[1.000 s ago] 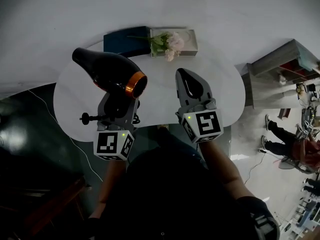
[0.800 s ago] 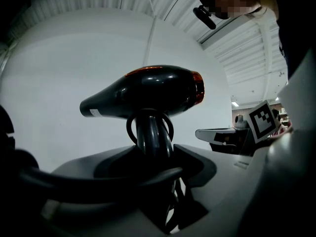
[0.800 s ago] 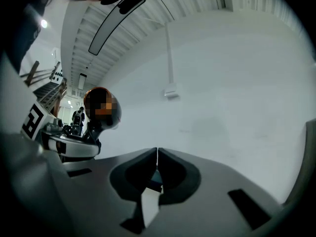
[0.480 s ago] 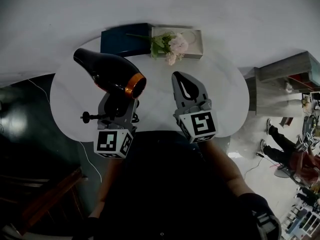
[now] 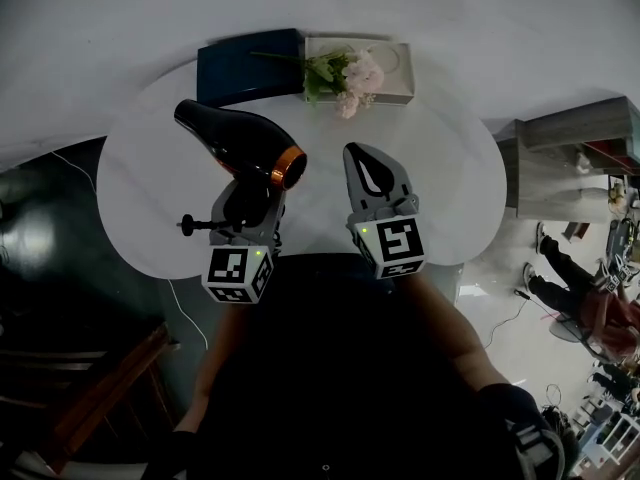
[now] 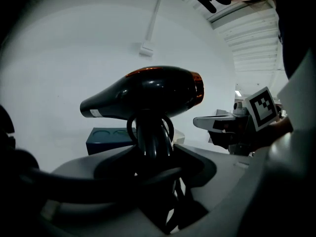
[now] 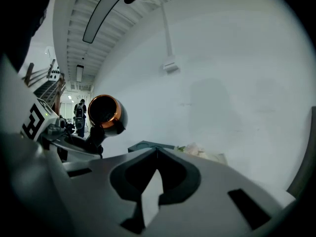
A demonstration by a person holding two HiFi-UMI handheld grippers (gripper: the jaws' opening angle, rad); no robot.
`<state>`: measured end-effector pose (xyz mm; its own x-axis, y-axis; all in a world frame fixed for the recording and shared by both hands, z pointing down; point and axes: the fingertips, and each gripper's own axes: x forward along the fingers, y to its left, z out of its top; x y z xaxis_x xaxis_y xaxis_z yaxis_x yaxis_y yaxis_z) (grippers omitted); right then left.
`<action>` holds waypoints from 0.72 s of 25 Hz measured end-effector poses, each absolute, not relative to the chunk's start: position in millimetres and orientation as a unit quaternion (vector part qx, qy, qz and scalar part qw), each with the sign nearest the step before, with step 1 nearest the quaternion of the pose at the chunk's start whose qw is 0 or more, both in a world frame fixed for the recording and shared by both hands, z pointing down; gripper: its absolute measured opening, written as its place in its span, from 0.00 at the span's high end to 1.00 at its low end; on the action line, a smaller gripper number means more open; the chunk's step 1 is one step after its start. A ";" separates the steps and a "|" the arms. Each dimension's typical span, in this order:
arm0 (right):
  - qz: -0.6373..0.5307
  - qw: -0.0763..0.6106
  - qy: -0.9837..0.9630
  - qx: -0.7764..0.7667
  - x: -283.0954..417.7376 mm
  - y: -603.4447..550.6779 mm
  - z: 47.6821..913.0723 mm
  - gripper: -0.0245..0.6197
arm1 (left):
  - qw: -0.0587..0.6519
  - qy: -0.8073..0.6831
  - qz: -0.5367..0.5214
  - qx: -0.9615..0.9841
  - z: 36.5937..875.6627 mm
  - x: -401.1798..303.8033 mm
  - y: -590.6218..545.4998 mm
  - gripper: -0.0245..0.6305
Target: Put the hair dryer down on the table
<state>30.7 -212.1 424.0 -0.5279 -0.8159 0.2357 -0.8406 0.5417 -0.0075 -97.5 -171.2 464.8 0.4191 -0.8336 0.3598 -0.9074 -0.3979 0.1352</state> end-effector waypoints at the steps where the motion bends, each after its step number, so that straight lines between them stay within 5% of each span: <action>1: 0.064 0.107 -0.870 0.477 30.6 -211.9 427.9 0.94 | 0.164 -0.521 0.124 0.828 470.4 -97.2 -171.5 0.61; 18: 0.105 0.157 -0.832 0.522 52.0 -215.6 468.0 0.94 | 0.249 -0.436 0.224 0.835 558.3 -74.0 -183.3 0.61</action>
